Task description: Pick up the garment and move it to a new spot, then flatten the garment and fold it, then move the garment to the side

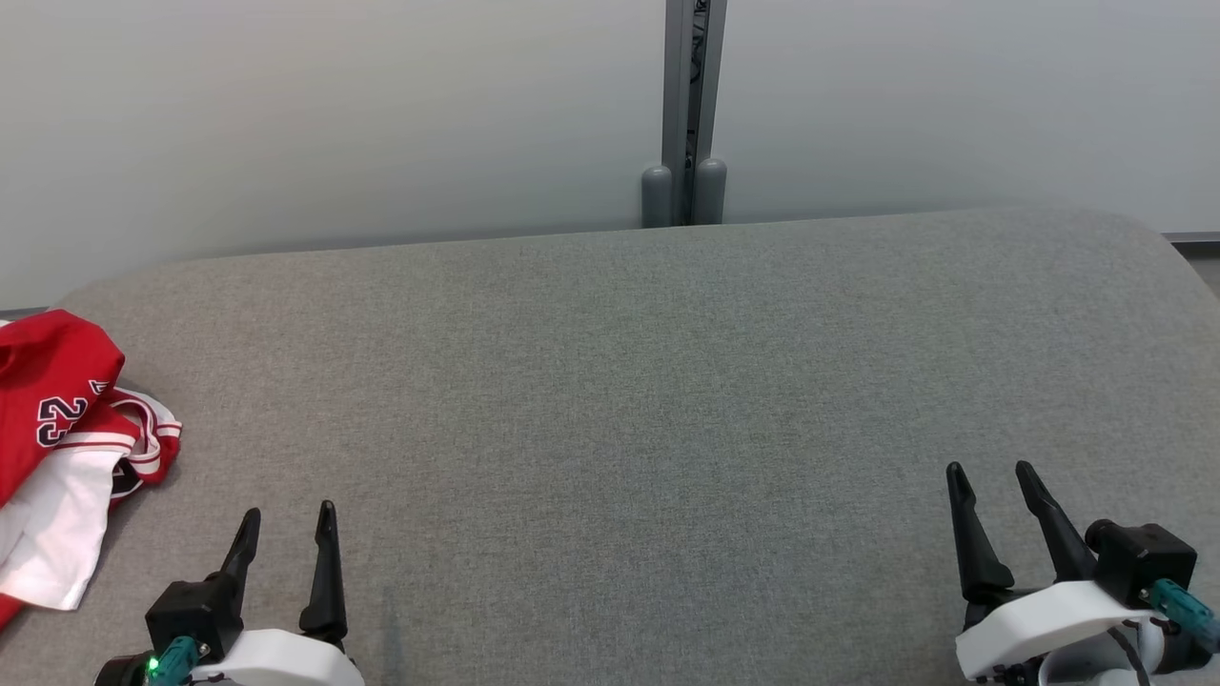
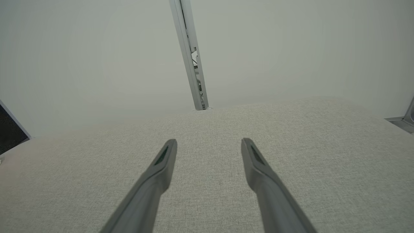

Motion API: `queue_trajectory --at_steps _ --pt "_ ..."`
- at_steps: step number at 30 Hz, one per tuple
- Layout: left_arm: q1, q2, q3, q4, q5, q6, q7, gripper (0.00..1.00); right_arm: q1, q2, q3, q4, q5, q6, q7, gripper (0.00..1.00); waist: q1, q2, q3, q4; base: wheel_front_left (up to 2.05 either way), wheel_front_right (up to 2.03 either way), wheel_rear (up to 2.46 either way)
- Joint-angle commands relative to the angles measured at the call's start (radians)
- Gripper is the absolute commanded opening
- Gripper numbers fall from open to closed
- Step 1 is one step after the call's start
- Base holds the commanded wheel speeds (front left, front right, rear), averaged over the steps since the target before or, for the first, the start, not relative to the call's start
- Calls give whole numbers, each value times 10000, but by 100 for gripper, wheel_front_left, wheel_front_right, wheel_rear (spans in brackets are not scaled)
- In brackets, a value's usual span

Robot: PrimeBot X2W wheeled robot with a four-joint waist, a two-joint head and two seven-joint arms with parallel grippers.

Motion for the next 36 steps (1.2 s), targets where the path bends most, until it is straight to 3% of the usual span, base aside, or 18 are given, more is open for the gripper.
queue_trajectory --at_steps 1,19,27,31,36 --pt "20 60 21 22 220 51 -89 100 -119 -38 -29 13 -232 18 -108 100 1 0 -6 -2 0 0 0" --pt "70 65 169 146 1350 114 -419 100 -127 50 -245 177 -1576 20 -446 100 1 0 -23 -65 0 0 0" --pt "78 64 81 71 1169 163 -408 100 -66 84 -300 171 -1558 20 -429 100 1 0 -13 22 0 0 0" --pt "-10 65 67 54 1150 161 -407 100 -60 34 -220 133 -1570 20 -428 100 1 0 51 241 0 0 0" --pt "-226 60 133 119 1090 187 -388 100 -58 -64 -72 130 -1548 12 -423 100 1 0 130 1019 0 0 0"
